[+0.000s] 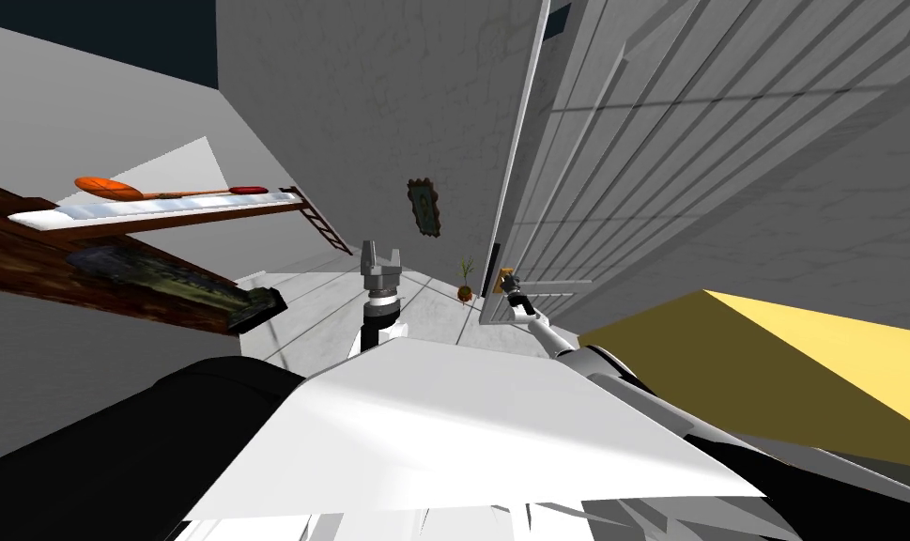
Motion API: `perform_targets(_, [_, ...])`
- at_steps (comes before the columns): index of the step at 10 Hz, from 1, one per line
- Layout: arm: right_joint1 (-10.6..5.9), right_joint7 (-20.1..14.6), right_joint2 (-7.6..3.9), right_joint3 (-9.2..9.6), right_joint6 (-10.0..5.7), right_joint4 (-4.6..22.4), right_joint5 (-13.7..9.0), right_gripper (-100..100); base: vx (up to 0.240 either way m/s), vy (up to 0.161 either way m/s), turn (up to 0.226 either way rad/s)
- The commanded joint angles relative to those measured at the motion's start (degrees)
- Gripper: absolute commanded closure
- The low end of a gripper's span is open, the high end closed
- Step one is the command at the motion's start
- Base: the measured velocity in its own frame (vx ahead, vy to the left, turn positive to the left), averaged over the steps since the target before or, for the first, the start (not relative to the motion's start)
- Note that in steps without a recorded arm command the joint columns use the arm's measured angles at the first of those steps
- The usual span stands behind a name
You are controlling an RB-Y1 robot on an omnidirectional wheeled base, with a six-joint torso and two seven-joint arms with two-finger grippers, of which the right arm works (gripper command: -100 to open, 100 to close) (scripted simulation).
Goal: Pull the door open
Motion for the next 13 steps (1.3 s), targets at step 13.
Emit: perform_targets(13, [-0.37,-18.13,0.24,1.83,0.41,-0.21,-6.34,100,-0.030,-0.032,0.044])
